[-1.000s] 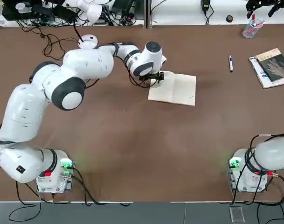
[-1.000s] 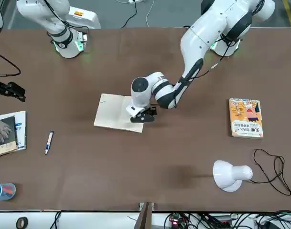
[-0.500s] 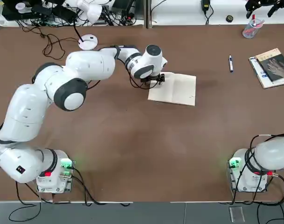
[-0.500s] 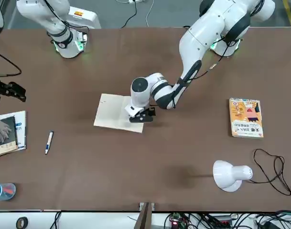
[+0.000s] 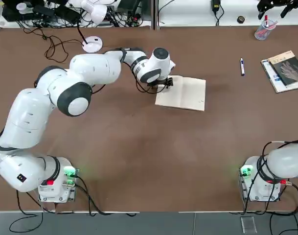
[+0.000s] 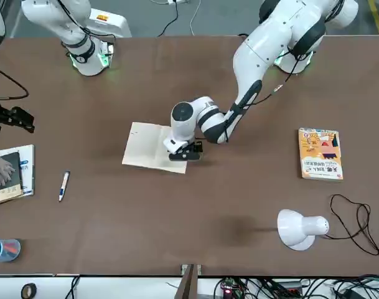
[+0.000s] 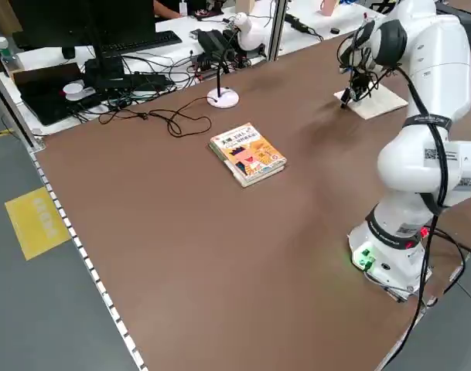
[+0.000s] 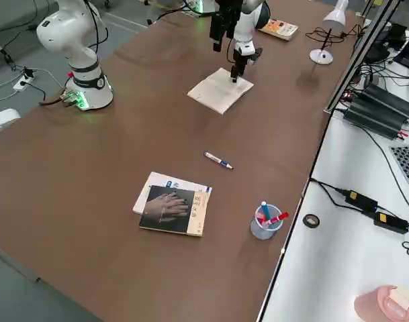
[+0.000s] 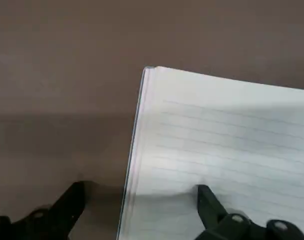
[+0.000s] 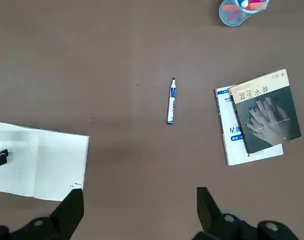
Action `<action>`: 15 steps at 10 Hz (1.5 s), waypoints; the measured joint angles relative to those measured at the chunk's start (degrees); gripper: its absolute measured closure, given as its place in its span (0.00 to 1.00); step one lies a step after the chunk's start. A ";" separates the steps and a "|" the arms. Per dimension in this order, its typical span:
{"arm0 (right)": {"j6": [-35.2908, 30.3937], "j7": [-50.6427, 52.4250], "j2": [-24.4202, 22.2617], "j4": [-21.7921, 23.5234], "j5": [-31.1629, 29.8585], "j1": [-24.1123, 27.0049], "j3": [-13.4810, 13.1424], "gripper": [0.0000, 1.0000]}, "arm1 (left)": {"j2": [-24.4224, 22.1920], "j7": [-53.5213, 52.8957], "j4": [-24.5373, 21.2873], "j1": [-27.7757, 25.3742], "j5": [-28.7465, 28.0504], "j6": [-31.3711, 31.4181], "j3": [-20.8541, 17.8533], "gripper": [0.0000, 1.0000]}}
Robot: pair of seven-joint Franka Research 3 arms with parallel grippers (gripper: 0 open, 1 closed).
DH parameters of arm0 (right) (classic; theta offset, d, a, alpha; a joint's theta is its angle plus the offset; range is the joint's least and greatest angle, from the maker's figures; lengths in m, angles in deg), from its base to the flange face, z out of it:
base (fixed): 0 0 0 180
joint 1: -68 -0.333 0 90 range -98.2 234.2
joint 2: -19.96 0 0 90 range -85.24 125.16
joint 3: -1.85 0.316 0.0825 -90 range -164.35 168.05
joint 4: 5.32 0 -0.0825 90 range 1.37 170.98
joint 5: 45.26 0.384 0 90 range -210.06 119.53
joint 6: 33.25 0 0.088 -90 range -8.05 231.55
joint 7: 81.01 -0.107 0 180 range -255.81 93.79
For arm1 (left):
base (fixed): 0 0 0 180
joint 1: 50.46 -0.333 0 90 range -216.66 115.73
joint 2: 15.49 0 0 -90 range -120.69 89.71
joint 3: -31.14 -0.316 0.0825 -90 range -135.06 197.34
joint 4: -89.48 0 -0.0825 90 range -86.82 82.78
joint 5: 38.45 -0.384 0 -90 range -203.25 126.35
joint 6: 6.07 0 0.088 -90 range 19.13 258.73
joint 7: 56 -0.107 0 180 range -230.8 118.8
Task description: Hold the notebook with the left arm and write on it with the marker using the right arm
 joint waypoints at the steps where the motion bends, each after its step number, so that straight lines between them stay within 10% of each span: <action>1: 0.00 0.00 0.00 0.04 0.00 0.00 0.00 0.00 | 0.00 0.00 0.00 0.00 0.00 0.00 0.00 0.00; 15: 7.26 17.90 9.32 1.34 0.13 9.62 3.73 0.00 | 0.00 0.00 0.02 0.02 0.00 0.00 -0.04 0.00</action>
